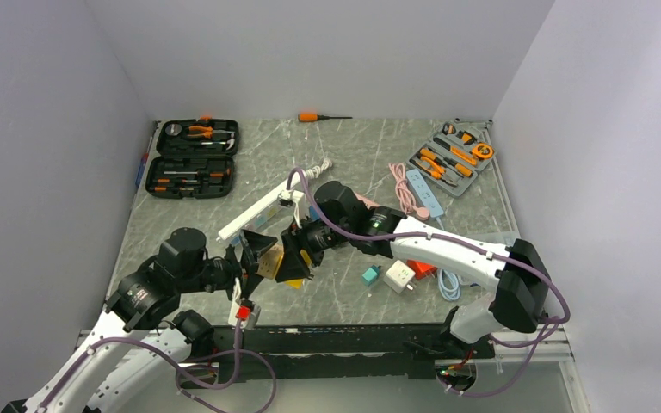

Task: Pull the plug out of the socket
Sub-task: Remove the plug from the socket.

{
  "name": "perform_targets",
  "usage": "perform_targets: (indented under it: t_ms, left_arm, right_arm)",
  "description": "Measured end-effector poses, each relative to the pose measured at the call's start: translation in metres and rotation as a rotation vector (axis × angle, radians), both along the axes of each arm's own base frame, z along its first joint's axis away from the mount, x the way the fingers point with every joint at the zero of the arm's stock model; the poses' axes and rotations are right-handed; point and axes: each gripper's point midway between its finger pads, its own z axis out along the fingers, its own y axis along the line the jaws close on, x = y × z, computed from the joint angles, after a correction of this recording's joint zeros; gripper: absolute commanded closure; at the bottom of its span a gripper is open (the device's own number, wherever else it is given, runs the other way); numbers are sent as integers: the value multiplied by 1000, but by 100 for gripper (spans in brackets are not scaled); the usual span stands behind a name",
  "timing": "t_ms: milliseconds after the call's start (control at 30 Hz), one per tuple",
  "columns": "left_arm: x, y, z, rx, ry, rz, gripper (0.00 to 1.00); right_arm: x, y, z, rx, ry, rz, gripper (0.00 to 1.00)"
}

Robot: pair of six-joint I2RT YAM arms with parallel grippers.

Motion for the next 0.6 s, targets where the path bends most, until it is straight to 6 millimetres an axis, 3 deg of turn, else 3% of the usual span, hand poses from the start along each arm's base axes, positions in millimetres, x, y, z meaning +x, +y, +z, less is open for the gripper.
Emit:
perform_targets:
  t_ms: [300, 433, 600]
  left_arm:
    - [-4, 1, -13, 24, -1, -15, 4]
    - [-7, 3, -26, 39, -5, -24, 13]
    - [-4, -1, -21, 17, -21, -22, 34]
  right_arm:
    - [-5, -1, 1, 8, 13, 27, 100]
    - [-10, -2, 3, 20, 21, 44, 100]
    - [-12, -2, 4, 27, 27, 58, 100]
